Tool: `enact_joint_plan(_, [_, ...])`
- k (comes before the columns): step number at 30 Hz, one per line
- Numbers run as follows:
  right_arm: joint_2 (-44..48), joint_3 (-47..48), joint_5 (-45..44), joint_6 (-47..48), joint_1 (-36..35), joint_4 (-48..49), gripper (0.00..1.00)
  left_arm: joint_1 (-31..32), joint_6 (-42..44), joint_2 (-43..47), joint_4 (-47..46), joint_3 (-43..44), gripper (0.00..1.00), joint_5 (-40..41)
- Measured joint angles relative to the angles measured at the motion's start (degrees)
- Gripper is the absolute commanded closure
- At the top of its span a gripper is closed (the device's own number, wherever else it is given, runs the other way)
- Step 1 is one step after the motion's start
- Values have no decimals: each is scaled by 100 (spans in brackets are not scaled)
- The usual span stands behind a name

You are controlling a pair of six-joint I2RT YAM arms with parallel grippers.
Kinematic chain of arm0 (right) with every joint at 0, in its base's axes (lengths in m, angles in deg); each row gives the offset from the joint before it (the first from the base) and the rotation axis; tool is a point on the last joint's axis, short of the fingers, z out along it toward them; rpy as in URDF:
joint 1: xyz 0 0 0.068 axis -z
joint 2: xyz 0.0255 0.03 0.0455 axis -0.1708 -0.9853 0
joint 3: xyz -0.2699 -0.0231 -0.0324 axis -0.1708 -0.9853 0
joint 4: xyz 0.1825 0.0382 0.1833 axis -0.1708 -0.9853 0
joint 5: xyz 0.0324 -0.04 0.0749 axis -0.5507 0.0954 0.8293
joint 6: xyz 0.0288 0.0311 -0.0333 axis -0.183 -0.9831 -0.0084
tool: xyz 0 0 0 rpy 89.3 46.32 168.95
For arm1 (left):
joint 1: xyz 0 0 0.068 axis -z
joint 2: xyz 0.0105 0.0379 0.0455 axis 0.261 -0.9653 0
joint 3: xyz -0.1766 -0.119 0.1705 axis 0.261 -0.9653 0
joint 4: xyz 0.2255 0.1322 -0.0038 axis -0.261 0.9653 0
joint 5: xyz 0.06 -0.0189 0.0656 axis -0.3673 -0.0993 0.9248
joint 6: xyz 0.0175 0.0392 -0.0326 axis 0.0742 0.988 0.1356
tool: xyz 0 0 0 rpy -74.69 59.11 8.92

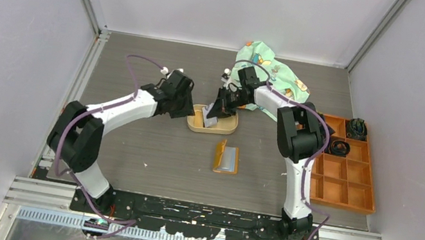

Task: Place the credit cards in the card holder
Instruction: Pick up the credit card from the storage box.

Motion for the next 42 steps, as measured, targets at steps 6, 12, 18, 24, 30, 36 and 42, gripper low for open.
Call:
enact_joint_plan(6, [-17,11,44,35,-39,-85,76,-83,199,616,-243,-372,59,50])
enact_joint_plan(12, [-98,28,90,0,-52,-90,71,-164,267,866,-385,-605,59,81])
enact_joint_plan(18, [-98,28,133,-81,-48,-76,71,-195,310,879,-415,-680,59,79])
enact_joint_plan(24, [-96,28,173,-188,15,7,78,-214,330,938,-455,-706,60,70])
enact_joint_plan(30, [-96,-7,94,-225,66,0,94,-275,350,1174,-551,-793,60,63])
enact_joint_plan(36, [-76,-35,-190,22,129,-175,99,-326,372,1394,-732,-953,61,17])
enact_joint_plan(42, [219,-131,-267,251,278,-334,99,-476,380,1996,-1425,-1567,31,-195])
